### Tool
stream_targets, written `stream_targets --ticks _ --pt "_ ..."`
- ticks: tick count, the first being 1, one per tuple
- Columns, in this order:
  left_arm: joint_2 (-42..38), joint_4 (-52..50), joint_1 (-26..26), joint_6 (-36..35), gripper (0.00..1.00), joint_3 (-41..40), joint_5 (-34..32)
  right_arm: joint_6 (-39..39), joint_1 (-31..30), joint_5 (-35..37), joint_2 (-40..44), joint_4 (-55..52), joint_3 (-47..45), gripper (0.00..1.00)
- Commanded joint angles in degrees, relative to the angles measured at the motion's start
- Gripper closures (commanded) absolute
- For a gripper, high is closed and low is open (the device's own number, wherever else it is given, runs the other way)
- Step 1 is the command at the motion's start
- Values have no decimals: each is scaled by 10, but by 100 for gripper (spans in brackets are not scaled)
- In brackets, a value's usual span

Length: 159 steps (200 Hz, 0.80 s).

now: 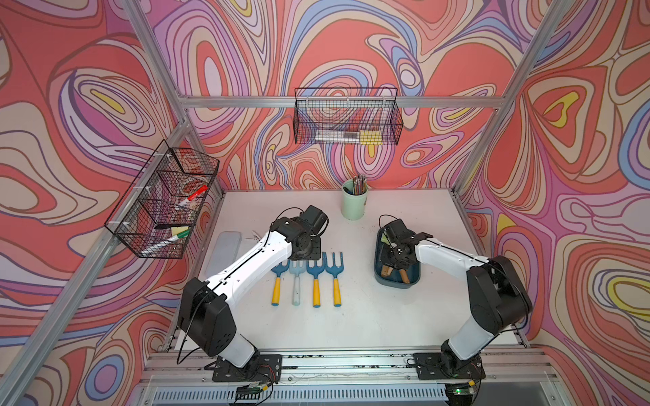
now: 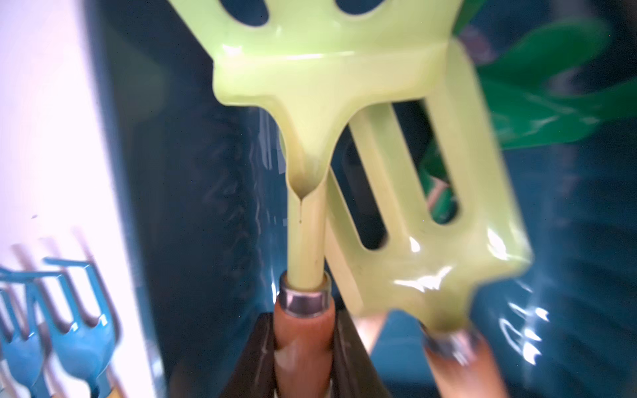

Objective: Take the hand rake out of the storage box
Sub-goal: Pick up the rake from the storage box, then place the rake at the center of the board.

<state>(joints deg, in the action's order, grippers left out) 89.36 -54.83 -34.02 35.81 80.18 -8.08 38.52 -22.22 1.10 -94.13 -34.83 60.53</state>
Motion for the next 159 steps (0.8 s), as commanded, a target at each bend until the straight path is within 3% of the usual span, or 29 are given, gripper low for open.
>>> stream_targets --ticks 1,62,100,159 --pt "-13 0 5 -1 51 -3 -1 -29 -2 22 32 -43 21 96" --pt "-20 -4 6 1 51 -3 -10 -82 -10 -5 79 -108 88 98" --pt "-24 -6 14 3 51 -7 -11 -87 -96 -11 67 -149 144 98" --pt "-45 -8 26 2 51 -23 -16 -61 -169 -46 18 -80 78 98"
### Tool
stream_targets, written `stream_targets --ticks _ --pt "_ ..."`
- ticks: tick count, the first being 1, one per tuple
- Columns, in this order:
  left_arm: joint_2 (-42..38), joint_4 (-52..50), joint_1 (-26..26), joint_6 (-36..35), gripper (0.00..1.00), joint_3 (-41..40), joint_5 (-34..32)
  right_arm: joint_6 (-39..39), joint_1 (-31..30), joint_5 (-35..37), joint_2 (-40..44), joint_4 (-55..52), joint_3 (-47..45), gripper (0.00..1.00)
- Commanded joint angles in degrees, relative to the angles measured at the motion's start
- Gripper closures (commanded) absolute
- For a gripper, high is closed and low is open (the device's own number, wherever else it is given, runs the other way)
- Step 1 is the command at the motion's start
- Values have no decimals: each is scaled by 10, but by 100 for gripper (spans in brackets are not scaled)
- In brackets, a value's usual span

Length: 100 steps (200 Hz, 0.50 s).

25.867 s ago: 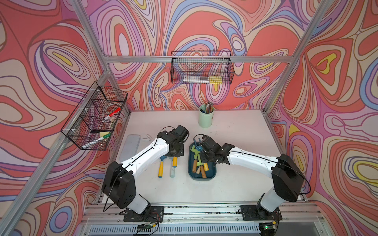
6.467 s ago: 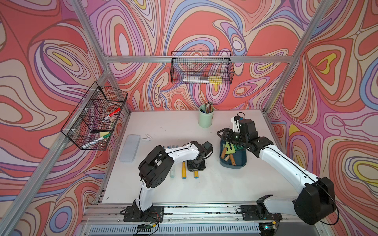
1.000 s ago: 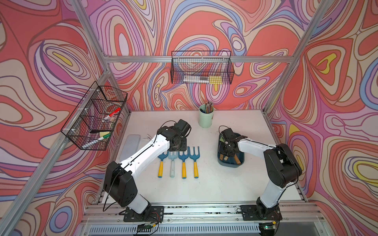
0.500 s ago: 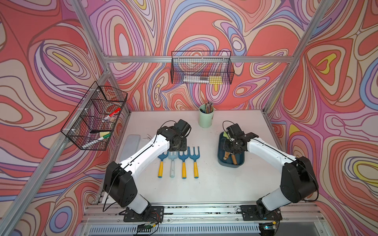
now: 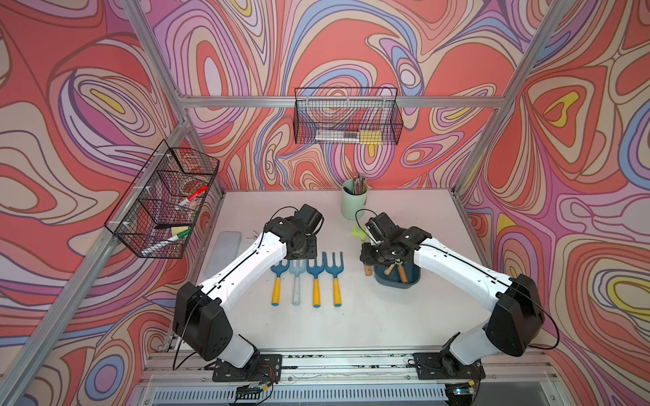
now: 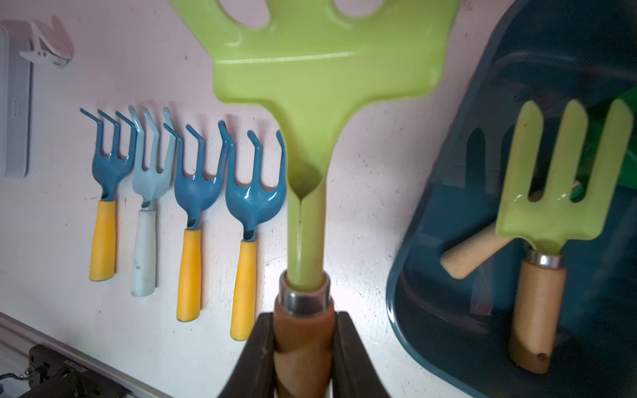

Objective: Take the hand rake out of the storage box
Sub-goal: Place the rake at the center of the board.

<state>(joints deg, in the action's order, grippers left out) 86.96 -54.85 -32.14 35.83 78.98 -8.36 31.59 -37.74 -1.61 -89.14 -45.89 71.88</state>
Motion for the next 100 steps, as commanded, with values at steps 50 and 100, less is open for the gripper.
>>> stream_targets --ticks 50,100 --pt "-32 -5 12 3 51 -27 -11 18 -26 -51 -84 103 -99 98" --pt "-30 -2 13 4 51 -30 -10 39 -29 -50 -100 140 -120 98"
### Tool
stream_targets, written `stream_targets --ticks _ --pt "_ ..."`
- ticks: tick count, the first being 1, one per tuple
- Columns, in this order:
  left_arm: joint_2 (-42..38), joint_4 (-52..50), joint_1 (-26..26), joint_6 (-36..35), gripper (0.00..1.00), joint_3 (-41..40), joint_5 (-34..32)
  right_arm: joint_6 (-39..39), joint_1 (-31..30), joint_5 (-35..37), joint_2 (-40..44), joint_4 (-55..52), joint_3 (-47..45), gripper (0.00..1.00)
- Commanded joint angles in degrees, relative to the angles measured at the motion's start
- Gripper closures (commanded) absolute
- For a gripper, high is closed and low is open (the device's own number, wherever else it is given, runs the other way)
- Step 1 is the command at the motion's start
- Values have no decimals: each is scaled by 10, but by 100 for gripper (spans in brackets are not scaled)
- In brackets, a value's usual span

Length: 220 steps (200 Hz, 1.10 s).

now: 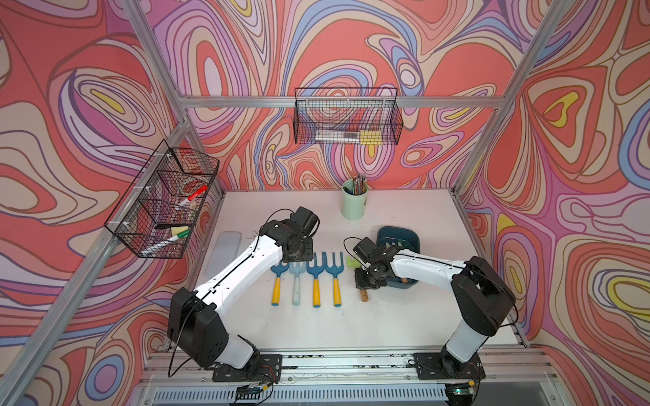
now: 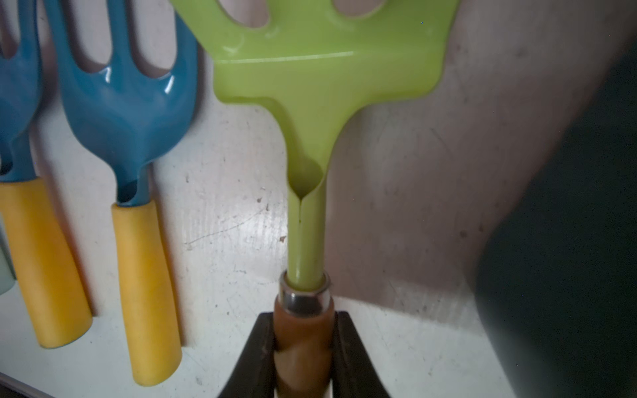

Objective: Take the hand rake out of the storage box
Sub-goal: Place the rake at the center of the board.

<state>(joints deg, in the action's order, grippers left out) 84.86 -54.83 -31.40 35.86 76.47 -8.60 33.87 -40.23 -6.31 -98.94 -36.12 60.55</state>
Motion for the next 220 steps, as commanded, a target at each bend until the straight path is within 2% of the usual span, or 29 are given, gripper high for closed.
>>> stream_targets --ticks 1,87,156,220 --pt "-9 -2 5 4 51 -5 -7 16 -4 -4 -2 43 -7 98" --pt "-10 -4 8 1 51 -4 -8 44 -4 4 -22 64 -22 95" --pt "-11 -5 10 -2 51 -1 -10 44 -5 2 -52 71 -37 82" --pt "-8 -7 10 -1 50 9 -11 39 -5 23 -29 41 -35 61"
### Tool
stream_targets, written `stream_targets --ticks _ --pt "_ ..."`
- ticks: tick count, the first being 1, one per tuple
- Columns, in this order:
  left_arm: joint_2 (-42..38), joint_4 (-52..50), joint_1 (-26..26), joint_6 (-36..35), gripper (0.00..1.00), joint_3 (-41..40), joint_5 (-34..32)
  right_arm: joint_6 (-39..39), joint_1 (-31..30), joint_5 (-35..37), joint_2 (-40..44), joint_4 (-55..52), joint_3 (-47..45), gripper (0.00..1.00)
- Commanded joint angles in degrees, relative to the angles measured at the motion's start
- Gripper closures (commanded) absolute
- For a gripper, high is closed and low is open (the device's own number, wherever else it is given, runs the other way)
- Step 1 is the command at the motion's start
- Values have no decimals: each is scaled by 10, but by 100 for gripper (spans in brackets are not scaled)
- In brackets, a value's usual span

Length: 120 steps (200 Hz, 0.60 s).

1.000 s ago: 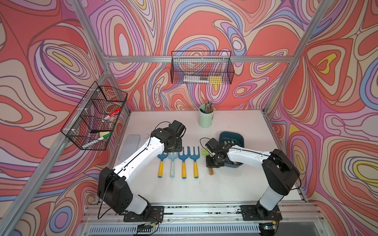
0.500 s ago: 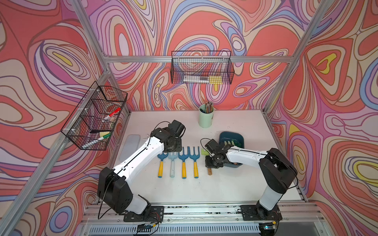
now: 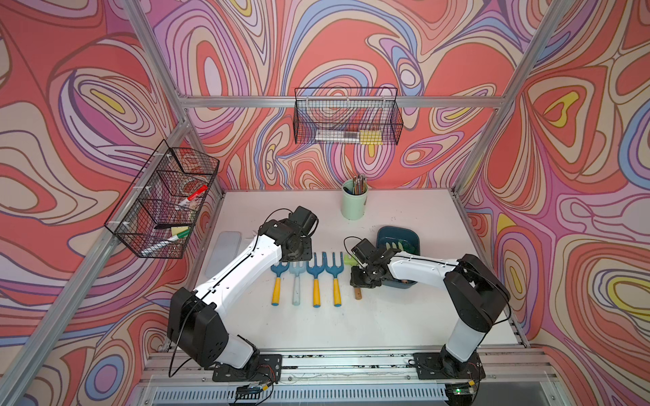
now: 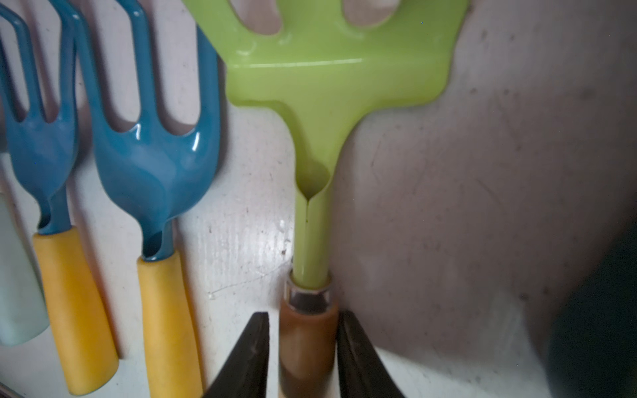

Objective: Take the hand rake out of the storage box
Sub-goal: Place the rake at the center of the board.

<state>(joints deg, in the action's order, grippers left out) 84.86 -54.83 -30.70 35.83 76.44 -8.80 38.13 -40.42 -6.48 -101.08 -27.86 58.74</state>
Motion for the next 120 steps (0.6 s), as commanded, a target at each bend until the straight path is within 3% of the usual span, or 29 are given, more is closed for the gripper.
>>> stream_targets --ticks 1,42,72,94,120 --pt "-8 -7 3 -1 51 9 -9 -4 -3 26 -7 -42 -17 61" --pt "-5 -8 4 0 50 15 -6 -18 -3 45 64 -95 30 54" --pt "1 -7 3 1 50 21 2 -48 10 105 111 -167 87 50" --pt "2 -5 4 4 51 20 6 -76 59 114 130 -190 88 49" --pt "-2 -6 3 3 51 14 5 -106 162 115 160 -189 50 48"
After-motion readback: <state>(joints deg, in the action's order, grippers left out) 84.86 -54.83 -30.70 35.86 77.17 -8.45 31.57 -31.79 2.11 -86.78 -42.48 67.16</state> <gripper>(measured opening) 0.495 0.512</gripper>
